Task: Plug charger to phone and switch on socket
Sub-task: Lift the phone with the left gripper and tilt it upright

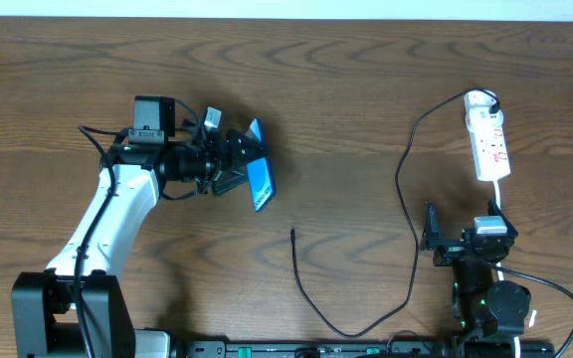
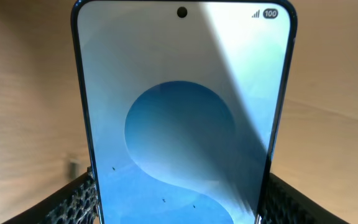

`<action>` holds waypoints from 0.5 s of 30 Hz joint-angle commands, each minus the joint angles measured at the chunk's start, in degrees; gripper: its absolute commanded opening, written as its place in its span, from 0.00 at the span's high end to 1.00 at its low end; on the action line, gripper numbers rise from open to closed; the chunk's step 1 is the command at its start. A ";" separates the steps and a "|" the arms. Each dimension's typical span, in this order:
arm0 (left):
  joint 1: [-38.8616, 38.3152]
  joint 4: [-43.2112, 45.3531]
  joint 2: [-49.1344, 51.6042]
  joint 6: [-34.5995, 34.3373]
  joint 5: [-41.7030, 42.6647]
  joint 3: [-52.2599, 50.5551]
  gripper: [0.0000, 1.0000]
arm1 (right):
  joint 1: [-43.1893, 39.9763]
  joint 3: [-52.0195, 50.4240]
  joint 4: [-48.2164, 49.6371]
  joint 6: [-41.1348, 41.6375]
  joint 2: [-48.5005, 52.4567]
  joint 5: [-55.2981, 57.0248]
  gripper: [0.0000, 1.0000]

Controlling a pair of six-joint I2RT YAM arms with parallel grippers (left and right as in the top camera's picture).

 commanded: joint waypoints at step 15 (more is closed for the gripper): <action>0.17 0.57 -1.31 -36.02 19.74 1.99 0.92 | 0.20 -0.09 -0.24 0.74 -0.33 0.20 0.01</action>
